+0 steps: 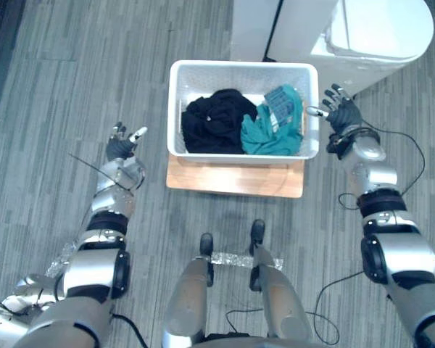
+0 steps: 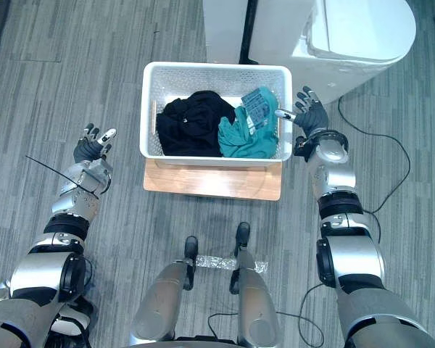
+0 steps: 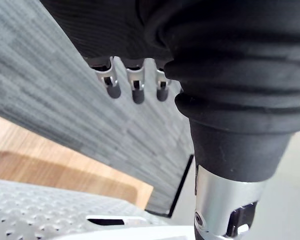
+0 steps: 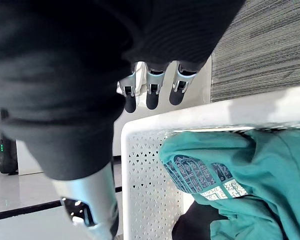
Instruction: Pick up the laundry basket with both hands and put the clothes into the washing machine.
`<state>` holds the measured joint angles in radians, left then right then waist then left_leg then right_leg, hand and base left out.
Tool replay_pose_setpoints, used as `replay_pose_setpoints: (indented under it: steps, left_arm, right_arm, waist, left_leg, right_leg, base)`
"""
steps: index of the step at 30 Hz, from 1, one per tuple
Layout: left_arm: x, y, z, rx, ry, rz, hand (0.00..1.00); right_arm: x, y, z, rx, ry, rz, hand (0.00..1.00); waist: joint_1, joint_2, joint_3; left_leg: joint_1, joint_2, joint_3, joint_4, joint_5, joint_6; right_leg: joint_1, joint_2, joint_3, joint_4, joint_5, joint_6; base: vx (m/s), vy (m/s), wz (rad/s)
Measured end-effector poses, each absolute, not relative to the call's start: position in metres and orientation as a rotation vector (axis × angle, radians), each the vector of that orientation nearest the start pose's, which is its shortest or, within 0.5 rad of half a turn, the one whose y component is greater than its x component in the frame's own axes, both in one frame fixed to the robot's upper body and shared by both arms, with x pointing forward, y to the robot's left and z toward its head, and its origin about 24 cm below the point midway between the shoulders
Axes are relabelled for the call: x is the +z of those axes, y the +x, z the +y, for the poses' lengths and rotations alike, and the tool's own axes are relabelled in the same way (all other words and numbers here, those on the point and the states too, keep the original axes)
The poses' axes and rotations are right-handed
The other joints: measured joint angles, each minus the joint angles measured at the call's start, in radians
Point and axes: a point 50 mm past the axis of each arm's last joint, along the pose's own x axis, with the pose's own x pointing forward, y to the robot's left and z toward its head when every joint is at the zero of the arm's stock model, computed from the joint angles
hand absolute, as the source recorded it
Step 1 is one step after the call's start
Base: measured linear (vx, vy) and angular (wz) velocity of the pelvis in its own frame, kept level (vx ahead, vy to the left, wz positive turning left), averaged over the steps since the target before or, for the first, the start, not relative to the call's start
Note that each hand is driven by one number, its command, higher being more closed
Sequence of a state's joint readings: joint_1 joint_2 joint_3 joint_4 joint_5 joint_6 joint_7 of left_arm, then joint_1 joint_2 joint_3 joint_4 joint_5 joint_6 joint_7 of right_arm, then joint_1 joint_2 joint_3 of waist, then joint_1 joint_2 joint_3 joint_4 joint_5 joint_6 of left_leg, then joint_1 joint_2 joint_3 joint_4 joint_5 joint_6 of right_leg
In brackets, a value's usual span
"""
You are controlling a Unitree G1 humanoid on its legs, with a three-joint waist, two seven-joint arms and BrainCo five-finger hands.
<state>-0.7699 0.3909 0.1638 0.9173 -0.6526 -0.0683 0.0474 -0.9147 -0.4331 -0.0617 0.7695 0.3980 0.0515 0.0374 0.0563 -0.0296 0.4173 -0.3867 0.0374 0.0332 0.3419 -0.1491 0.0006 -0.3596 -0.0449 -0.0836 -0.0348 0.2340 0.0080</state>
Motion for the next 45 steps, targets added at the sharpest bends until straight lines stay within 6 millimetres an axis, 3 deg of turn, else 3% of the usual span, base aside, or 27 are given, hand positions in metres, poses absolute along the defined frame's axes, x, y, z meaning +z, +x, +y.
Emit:
replay_pose_setpoints:
  steps: [4,11,14,16,22,28,33,35,45]
  left_arm:
    - [0.114,0.382,0.257,0.289,-0.399,-0.016,0.00]
    - [0.138,0.395,0.242,0.240,-0.337,-0.055,0.00]
    - [0.144,0.398,0.239,0.228,-0.314,-0.059,0.00]
    - [0.150,0.401,0.235,0.213,-0.264,-0.068,0.00]
    - [0.162,0.406,0.225,0.176,-0.185,-0.081,0.00]
    - [0.175,0.409,0.220,0.161,-0.143,-0.108,0.00]
    - [0.184,0.414,0.207,0.128,-0.119,-0.117,0.00]
    - [0.197,0.418,0.201,0.114,-0.102,-0.133,0.00]
    - [0.247,0.422,0.199,0.129,-0.072,-0.256,0.00]
  right_arm:
    - [0.202,0.395,-0.229,-0.074,0.066,-0.212,0.00]
    - [0.201,0.394,-0.235,-0.091,0.066,-0.210,0.00]
    - [0.191,0.395,-0.240,-0.108,0.062,-0.163,0.00]
    - [0.184,0.396,-0.242,-0.115,0.064,-0.134,0.00]
    - [0.169,0.397,-0.243,-0.094,0.064,-0.067,0.00]
    - [0.160,0.404,-0.231,-0.061,0.021,0.002,0.00]
    - [0.177,0.412,-0.213,-0.013,-0.010,-0.028,0.00]
    - [0.185,0.417,-0.201,0.005,-0.024,-0.031,0.00]
    - [0.225,0.423,-0.194,-0.017,-0.065,-0.108,0.00]
  waist:
    - [-0.020,-0.012,0.003]
    - [-0.048,-0.017,0.006]
    - [-0.045,-0.017,0.005]
    - [-0.044,-0.017,0.005]
    - [-0.046,-0.017,0.005]
    - [-0.049,-0.019,0.004]
    - [-0.059,-0.020,0.003]
    - [-0.056,-0.025,0.000]
    - [-0.031,-0.034,-0.005]
  left_leg:
    - [-0.021,0.017,0.007,0.015,-0.007,-0.002]
    - [-0.033,0.034,0.014,0.015,-0.005,-0.008]
    - [-0.043,0.039,0.015,0.015,-0.002,-0.012]
    - [-0.054,0.050,0.014,0.016,0.001,-0.016]
    - [-0.082,0.051,0.007,0.017,0.005,-0.021]
    - [-0.145,0.055,0.005,0.048,0.014,-0.035]
    - [-0.236,0.064,0.009,0.132,0.007,-0.042]
    - [-0.278,0.066,0.004,0.157,-0.001,-0.035]
    - [-0.393,0.097,0.000,0.237,-0.021,-0.038]
  right_leg:
    - [-0.017,0.015,0.013,0.000,0.005,0.007]
    - [-0.034,0.032,0.036,-0.002,0.016,0.022]
    - [-0.044,0.036,0.039,-0.003,0.020,0.027]
    - [-0.051,0.045,0.062,-0.007,0.037,0.050]
    - [-0.070,0.044,0.062,-0.014,0.040,0.046]
    - [-0.111,0.046,0.059,-0.023,0.034,0.052]
    - [-0.156,0.047,0.035,-0.023,0.033,0.055]
    - [-0.180,0.047,0.029,-0.023,0.041,0.056]
    - [-0.245,0.062,-0.015,-0.040,0.046,0.062]
  base:
    - [-0.02,-0.025,-0.07]
    - [0.00,-0.011,-0.06]
    - [0.00,-0.007,-0.03]
    - [0.00,0.003,0.02]
    - [0.00,-0.002,0.06]
    - [0.00,-0.011,0.02]
    - [-0.02,0.016,0.06]
    - [-0.02,0.037,0.04]
    - [0.00,0.000,-0.02]
